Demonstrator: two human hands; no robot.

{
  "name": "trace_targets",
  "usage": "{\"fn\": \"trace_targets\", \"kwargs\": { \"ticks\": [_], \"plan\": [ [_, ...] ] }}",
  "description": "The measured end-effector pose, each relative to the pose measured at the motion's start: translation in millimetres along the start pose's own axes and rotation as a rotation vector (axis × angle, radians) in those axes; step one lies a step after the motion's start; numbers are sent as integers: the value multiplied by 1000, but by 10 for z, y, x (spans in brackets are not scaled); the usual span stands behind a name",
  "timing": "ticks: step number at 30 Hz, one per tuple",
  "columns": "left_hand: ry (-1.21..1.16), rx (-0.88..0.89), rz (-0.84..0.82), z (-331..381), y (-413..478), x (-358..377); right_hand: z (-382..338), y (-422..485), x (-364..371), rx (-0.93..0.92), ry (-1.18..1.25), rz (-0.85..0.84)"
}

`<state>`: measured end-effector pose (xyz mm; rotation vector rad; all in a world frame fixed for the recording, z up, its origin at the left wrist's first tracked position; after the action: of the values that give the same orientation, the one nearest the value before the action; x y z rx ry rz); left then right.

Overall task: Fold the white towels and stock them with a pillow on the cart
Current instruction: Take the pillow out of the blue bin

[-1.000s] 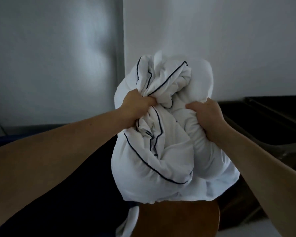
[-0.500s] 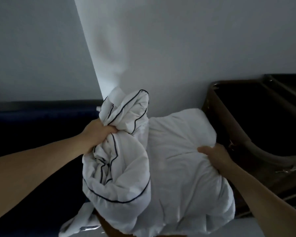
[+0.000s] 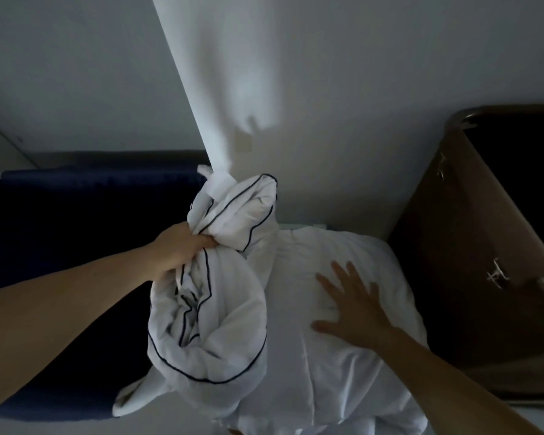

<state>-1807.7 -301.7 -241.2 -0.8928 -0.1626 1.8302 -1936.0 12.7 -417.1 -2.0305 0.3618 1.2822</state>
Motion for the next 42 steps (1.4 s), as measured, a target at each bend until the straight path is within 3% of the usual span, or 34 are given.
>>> {"fn": "trace_targets", "kwargs": {
  "ticks": [2, 4, 7, 11, 12, 16, 17, 21, 24, 27, 30, 33, 37, 40, 42],
  "plan": [
    [-128, -3, 46, 71, 0, -41, -147, 77, 191, -95, -56, -87],
    [-233, -8, 71, 138, -40, -103, -212, 75, 464, -52, -103, -135],
    [-214, -40, 52, 141, -178, -123, -204, 143, 659, 114, -107, -127],
    [-209, -108, 36, -38, -413, -51, -302, 385, 383, 81, -63, -240],
    [-214, -111, 46, -83, -448, -49, -325, 460, 216, 40, -31, -207],
    [-233, -97, 67, -147, -458, -66, -241, 928, -506, -71, 52, 307],
    [-226, -91, 70, -153, -451, -63, -196, 1076, -627, -55, 54, 319],
    [-238, -76, 87, -228, -456, -50, -226, 1561, -711, -18, 3, 42],
    [-259, -68, 121, -277, -471, -55, -318, 1722, -690, -62, -11, -28],
    [-273, -69, 125, -304, -507, -35, -380, 1810, -857, -55, 168, 126],
    [-271, -64, 126, -290, -502, 67, -461, 1765, -885, 70, 257, 308],
    [-225, -65, 110, -232, -479, 201, -583, 1716, -578, 126, 153, 248],
    [-190, -87, 77, -136, -467, 260, -538, 1679, -614, -63, 408, 120],
    [-226, -89, 88, 3, -391, 296, -323, 1388, -752, -147, 593, 266],
    [-237, -81, 99, 137, -319, 362, -146, 1056, -689, -105, 490, 368]
  ]
}}
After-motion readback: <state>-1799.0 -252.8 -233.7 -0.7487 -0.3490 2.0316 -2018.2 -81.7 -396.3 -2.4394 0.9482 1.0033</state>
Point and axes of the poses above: each hand's wrist, its own y-axis towards the middle knuckle, its own x-axis out of the palm, z = x × y, the point moved 1 cm from there along y, towards the middle knuckle, and after that the axes turned 5 degrees about -z, right-handed, at the moved point
